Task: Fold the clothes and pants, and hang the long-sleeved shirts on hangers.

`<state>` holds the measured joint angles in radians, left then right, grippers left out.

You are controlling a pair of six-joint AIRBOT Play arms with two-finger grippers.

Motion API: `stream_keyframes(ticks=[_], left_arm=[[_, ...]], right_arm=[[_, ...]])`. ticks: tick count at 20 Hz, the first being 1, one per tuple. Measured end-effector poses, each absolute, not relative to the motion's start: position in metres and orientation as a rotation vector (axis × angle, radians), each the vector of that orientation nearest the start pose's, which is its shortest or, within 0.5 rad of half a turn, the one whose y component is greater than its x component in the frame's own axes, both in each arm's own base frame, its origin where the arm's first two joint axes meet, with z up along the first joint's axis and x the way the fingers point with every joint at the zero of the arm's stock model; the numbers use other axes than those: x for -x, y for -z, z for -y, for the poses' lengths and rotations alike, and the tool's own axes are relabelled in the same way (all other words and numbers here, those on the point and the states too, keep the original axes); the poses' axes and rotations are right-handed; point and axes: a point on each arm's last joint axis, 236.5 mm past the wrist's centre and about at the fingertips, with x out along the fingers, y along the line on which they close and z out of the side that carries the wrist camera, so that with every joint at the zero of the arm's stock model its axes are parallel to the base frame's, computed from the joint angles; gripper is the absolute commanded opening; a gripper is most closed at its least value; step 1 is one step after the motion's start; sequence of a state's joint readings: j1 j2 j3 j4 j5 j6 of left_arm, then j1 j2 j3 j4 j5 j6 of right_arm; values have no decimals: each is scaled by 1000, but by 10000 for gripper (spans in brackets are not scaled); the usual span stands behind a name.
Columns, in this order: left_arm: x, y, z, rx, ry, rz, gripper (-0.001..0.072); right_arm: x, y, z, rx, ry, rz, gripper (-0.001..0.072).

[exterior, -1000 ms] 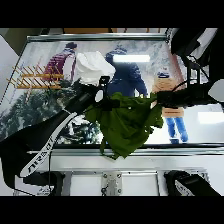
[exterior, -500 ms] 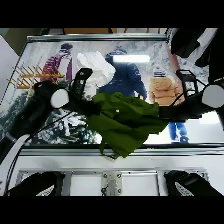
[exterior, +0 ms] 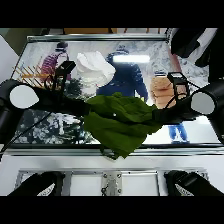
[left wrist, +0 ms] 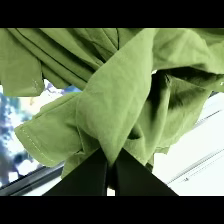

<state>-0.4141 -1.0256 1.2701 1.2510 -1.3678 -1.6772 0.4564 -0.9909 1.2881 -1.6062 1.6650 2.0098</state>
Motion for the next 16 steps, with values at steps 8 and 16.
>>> stream_keyframes(ticks=[8,16], left_arm=[[-277,-65,194,101,502,-1340,13],[-313,-56,170,192,406,-1259,13]], right_arm=[[-273,-114,-110,-82,-15,-1336,9],[-302,-103,-89,-135,25,-1340,9]])
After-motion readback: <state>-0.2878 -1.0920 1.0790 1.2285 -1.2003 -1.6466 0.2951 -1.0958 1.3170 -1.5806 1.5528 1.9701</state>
